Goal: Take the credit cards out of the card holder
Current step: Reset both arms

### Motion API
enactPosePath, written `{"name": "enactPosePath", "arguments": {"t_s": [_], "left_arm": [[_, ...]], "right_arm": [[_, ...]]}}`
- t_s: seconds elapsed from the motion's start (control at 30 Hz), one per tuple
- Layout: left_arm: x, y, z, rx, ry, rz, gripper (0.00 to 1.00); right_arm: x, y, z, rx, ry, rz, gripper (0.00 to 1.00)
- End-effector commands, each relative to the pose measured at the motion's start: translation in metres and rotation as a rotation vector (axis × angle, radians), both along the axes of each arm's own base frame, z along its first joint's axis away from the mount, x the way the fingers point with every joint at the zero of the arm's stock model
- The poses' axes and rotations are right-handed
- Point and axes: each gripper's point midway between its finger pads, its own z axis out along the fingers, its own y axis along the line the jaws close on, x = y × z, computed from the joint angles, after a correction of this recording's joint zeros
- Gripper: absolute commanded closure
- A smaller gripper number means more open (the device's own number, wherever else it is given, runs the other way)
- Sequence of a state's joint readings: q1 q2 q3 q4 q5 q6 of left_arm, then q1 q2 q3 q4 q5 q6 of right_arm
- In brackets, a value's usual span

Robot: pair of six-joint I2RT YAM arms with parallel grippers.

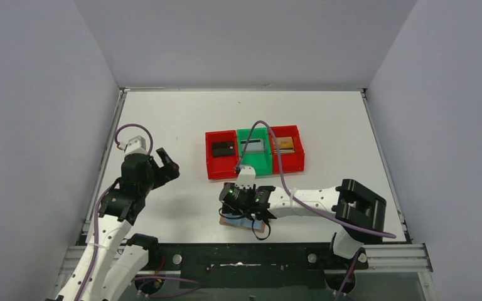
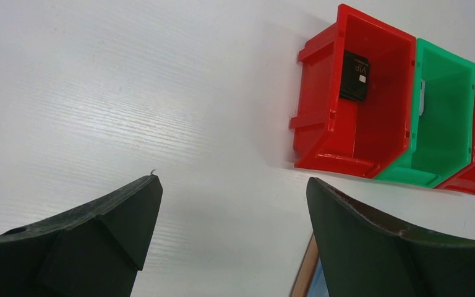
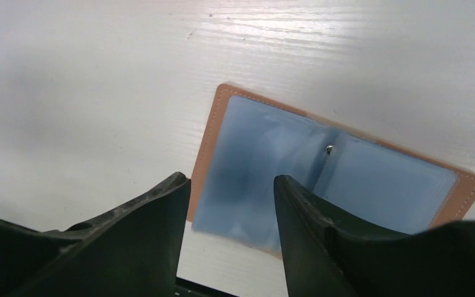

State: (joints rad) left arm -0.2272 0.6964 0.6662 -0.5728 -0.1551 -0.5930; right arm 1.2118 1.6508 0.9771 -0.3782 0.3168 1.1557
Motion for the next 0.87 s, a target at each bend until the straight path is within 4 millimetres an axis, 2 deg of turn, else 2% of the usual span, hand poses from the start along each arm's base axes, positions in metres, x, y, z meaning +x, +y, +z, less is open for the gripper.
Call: {"name": "enactPosePath", "arguments": {"t_s": [0.0,0.1,0.2,0.3,0.43,0.57,0.63,0.77,0.83], "left_arm": [[0.010,-0.003,0.015,-0.010,-0.064,-0.016,0.11],[0.010,-0.004,0.015,-0.011,-0.060,-0.018,0.11],[0.010,-0.006,0.015,-0.017,-0.058,-0.030,0.11],[0.011,-0.012,0.019,-0.034,-0.067,-0.055,0.11],[0.012,-0.001,0.029,-0.040,-0.072,0.033,0.10],[0.014,0.010,0.064,-0.004,-0.112,0.078,0.10],[0.016,0.012,0.082,0.010,-0.141,0.076,0.09],[0.016,0.015,0.091,0.028,-0.147,0.079,0.09],[0.016,0.018,0.092,0.036,-0.141,0.096,0.09]], "right_arm": [[0.009,0.020,0.065,0.143,-0.123,0.025,0.45],[0.010,-0.002,0.072,0.114,-0.139,-0.030,0.35],[0.012,-0.039,0.070,0.048,-0.155,-0.135,0.28],[0.017,-0.069,0.081,0.023,-0.221,-0.185,0.23],[0.037,-0.116,0.115,-0.018,-0.356,-0.255,0.12],[0.057,-0.176,0.154,-0.075,-0.505,-0.369,0.03],[0.061,-0.199,0.177,-0.071,-0.576,-0.402,0.00],[0.061,-0.218,0.204,-0.044,-0.680,-0.402,0.02],[0.059,-0.223,0.208,-0.023,-0.700,-0.404,0.02]]}}
